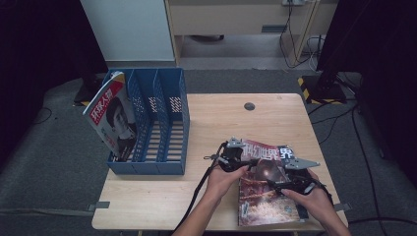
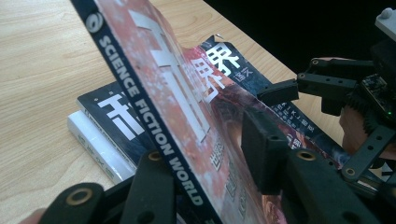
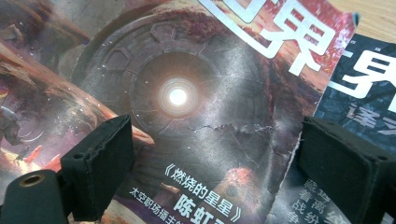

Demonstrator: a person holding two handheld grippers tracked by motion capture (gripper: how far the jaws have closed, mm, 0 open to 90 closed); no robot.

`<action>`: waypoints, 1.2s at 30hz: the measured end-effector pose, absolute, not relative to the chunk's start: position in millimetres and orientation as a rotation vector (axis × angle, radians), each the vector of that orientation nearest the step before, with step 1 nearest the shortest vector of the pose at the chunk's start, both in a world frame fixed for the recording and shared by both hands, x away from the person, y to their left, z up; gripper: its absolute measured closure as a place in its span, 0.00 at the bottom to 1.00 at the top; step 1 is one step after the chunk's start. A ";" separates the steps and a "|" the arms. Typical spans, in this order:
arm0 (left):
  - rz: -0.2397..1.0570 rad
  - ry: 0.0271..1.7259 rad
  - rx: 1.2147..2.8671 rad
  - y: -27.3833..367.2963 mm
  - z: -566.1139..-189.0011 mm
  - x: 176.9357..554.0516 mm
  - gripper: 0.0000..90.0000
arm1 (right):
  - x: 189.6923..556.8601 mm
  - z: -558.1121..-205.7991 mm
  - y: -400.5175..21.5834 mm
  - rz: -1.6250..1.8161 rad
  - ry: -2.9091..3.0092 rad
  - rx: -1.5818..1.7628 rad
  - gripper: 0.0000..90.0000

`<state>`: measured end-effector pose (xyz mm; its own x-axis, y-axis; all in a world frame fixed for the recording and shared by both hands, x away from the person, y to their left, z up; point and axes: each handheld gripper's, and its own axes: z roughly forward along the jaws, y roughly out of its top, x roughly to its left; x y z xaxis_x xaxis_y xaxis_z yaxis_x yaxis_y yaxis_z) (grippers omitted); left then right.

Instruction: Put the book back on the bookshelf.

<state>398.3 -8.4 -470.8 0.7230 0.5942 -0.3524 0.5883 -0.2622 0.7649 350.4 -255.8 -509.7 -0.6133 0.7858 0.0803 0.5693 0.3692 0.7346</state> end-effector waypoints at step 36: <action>0.078 0.769 1.974 -0.3 -431.5 403.0 0.89 | 377.3 -505.1 -264.3 1.255 2.331 1.304 0.06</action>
<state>403.0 -0.3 -431.5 0.7976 0.5456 -0.2573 0.4827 -0.3214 0.8147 377.3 -264.3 -505.1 -0.5950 0.7722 0.2228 0.6110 0.2545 0.7496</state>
